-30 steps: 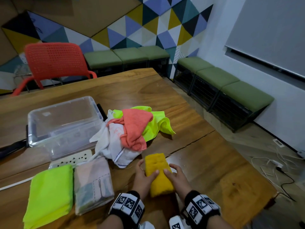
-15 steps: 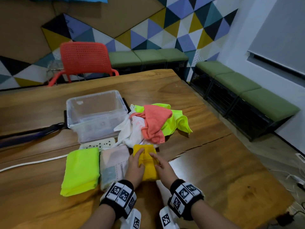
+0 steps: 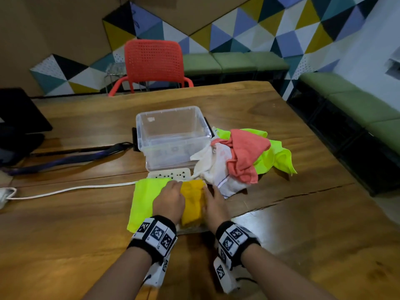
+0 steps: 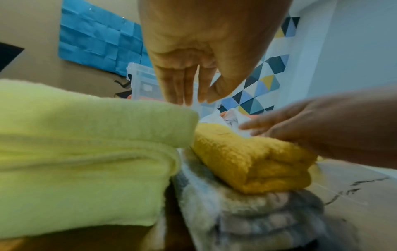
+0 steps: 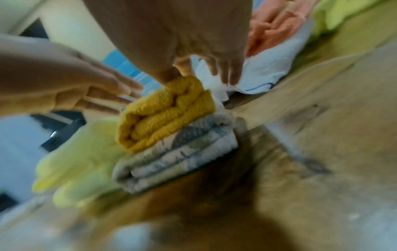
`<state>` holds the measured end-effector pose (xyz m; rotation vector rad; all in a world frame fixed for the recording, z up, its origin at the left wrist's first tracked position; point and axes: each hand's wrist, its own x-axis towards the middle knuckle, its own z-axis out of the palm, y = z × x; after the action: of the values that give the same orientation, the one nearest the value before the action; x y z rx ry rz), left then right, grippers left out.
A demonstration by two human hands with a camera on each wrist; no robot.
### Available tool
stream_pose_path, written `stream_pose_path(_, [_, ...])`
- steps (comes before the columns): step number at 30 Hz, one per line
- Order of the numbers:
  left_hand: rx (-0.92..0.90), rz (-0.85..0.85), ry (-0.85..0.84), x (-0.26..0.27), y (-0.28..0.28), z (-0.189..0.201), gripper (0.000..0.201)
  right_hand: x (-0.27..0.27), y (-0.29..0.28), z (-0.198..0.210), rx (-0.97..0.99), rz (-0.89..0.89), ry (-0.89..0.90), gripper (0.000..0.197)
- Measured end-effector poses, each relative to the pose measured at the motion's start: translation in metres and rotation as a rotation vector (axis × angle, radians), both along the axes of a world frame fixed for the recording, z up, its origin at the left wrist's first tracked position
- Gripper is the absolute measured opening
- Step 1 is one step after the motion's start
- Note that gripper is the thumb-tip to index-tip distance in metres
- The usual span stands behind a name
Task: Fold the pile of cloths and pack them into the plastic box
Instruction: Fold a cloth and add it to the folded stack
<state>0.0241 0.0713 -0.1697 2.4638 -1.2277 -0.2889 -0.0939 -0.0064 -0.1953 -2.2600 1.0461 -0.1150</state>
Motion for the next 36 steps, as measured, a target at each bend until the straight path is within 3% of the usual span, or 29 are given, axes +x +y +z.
stream_pose_path(3, [0.008,0.015,-0.230,0.011,0.000,-0.002,0.041,0.004,0.015,-0.012,-0.227,0.217,0.205,0.054])
stream_pose_path(7, [0.395,0.089,-0.071,0.023,0.010,-0.020,0.060,0.018,0.024,-0.031,-0.270,0.332,0.390,0.063])
stream_pose_path(13, [0.422,0.114,-0.069,0.030,0.011,-0.039,0.060,0.049,0.023,-0.034,-0.255,0.291,0.453,0.065])
stream_pose_path(17, [0.460,0.142,-0.048,0.025,0.006,-0.034,0.062,0.041,0.014,-0.016,-0.127,0.426,0.391,0.100])
stream_pose_path(19, [0.456,0.148,-0.042,0.021,0.001,-0.024,0.061,0.029,0.004,-0.003,-0.060,0.328,0.255,0.104])
stream_pose_path(22, [0.339,0.004,-0.095,0.009,-0.016,-0.006,0.060,-0.001,-0.026,0.012,-0.210,0.003,0.063,0.048])
stream_pose_path(23, [0.300,-0.086,-0.121,0.000,-0.024,-0.002,0.059,-0.013,-0.039,0.013,-0.251,-0.100,0.063,0.039])
stream_pose_path(26, [0.268,-0.353,-0.187,-0.033,-0.051,0.006,0.051,-0.045,-0.076,0.014,-0.196,-0.329,0.163,0.039])
stream_pose_path(28, [0.275,-0.406,-0.138,-0.053,-0.071,0.008,0.042,-0.059,-0.096,0.016,-0.078,-0.426,0.153,0.034])
stream_pose_path(31, [0.306,-0.402,-0.080,-0.073,-0.098,0.017,0.033,-0.070,-0.118,0.022,0.232,-0.490,-0.126,0.029])
stream_pose_path(36, [0.498,-0.415,-0.039,-0.082,-0.133,-0.004,0.037,-0.065,-0.143,0.026,0.432,-0.570,-0.436,0.028])
